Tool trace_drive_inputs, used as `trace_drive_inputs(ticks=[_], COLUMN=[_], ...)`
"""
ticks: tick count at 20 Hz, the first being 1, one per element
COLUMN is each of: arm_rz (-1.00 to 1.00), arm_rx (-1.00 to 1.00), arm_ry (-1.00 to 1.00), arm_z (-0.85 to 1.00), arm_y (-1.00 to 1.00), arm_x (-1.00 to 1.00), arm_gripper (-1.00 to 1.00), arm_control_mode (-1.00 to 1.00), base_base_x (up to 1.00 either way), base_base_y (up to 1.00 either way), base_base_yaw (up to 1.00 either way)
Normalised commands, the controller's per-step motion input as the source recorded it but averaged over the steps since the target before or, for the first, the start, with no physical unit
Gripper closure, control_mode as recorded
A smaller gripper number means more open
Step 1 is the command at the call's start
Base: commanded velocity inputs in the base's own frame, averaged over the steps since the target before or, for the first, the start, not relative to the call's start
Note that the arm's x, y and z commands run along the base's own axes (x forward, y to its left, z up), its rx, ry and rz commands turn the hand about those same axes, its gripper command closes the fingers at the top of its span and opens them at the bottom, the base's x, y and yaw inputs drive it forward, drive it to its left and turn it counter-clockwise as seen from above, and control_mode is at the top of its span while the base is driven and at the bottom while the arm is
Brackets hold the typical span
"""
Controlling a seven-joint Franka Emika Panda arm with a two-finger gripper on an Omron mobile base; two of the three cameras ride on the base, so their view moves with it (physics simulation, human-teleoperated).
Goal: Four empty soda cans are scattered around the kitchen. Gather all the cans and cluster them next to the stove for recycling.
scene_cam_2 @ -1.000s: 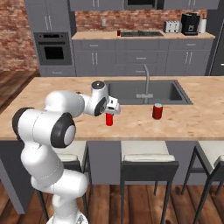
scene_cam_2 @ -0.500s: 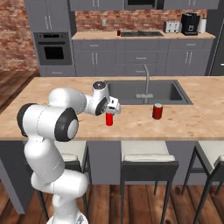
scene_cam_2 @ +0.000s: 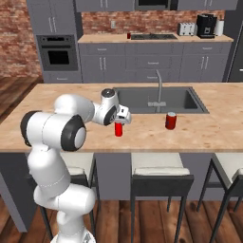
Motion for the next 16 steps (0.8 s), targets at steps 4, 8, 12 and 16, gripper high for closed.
trace_drive_inputs(ticks=[4,8,12,16], arm_rz=[0.00,0.00,0.00,0.00], arm_rx=[0.00,0.00,0.00,0.00], arm_ry=[0.00,0.00,0.00,0.00], arm_z=[-0.07,-0.06,-0.07,-0.09], arm_y=[0.00,0.00,0.00,0.00], arm_x=[0.08,0.07,0.10,0.14], arm_gripper=[-1.00,-1.00,-1.00,-1.00], arm_control_mode=[-1.00,-1.00,-1.00,-1.00], base_base_x=[0.00,0.00,0.00,0.00], base_base_y=[0.00,0.00,0.00,0.00], base_base_yaw=[0.00,0.00,0.00,0.00])
